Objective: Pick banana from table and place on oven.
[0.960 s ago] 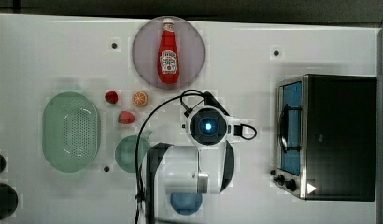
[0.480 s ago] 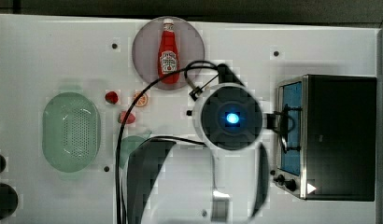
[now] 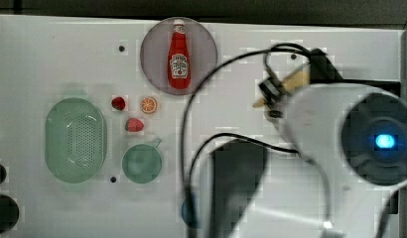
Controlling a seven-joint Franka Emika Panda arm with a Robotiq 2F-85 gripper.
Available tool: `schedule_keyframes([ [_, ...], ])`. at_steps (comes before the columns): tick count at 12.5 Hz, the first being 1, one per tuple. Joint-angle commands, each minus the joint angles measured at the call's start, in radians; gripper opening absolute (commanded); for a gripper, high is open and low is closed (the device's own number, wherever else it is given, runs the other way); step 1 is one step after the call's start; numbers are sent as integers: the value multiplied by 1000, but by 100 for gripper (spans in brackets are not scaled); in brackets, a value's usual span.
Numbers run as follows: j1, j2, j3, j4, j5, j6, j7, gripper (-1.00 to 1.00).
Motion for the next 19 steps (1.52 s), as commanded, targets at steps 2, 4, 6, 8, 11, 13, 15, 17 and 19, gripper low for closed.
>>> schedule_keyframes([
  [2, -67, 131, -169, -11, -4, 35, -242, -50],
  [4, -72, 191, -226, -2, -5, 117, -289, -50],
  [6, -74, 252, -264, 2, -10, 213, -359, -50],
  [8, -74, 307, -290, 4, -11, 246, -397, -50],
  [11, -75, 343, -311, 5, -12, 251, -397, -40],
  [13, -75, 343, -314, 8, -18, 258, -398, 2],
  [15, -75, 343, -314, 9, -20, 258, -399, 47],
  [17, -74, 339, -314, 17, -25, 257, -399, 93],
  [19, -61, 327, -306, 45, -48, 236, -408, 100],
])
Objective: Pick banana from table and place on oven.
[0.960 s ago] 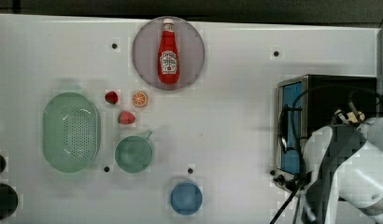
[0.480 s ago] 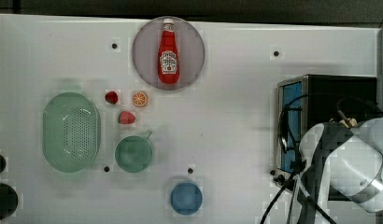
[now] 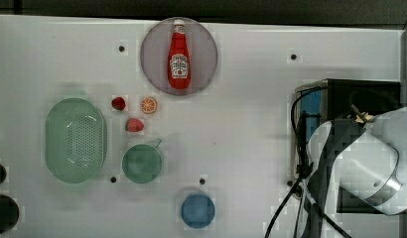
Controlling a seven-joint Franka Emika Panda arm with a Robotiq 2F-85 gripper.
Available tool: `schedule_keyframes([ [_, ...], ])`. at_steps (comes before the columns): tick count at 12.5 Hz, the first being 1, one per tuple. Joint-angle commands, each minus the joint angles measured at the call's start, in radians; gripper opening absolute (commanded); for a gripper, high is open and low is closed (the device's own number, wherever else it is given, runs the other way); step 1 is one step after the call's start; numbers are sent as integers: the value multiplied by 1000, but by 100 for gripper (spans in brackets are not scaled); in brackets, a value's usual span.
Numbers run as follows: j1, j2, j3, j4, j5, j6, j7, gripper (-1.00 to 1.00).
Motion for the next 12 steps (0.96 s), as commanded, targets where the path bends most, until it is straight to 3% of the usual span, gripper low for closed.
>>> schedule_keyframes([
  [1, 9, -47, 15, 68, -29, -45, -57, 100],
  [5, 77, -141, 153, 183, -3, -444, -141, 100],
  [8, 130, -225, 305, 251, 18, -468, 178, 100],
  [12, 160, -309, 465, 240, 16, -492, 531, 100],
])
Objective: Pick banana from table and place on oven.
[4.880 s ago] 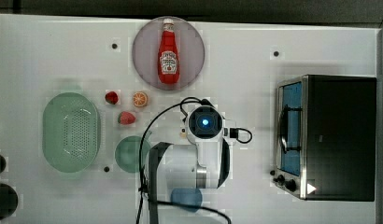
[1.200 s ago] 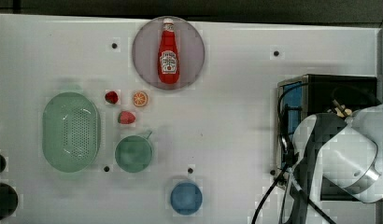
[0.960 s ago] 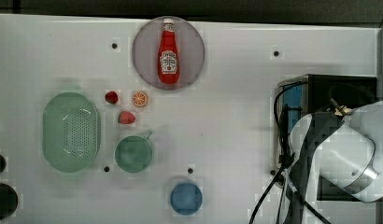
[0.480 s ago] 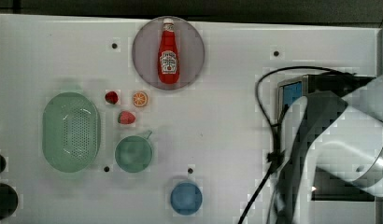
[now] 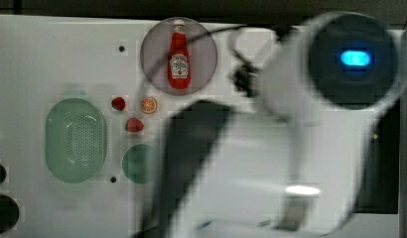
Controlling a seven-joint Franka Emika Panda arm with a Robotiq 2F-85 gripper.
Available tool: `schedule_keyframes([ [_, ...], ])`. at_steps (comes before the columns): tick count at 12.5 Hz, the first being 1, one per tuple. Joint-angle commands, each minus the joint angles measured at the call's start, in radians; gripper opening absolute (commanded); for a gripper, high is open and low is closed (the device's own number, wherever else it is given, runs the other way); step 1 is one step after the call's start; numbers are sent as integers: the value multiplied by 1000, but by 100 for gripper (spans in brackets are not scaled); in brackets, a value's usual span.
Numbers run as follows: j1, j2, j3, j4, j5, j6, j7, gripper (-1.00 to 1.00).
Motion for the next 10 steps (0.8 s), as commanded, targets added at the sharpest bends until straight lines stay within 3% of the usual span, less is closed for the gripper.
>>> schedule_keyframes([
  [1, 40, -53, 78, -10, -1, -52, 269, 100],
  [10, 39, -53, 79, -11, 1, -118, 268, 100],
])
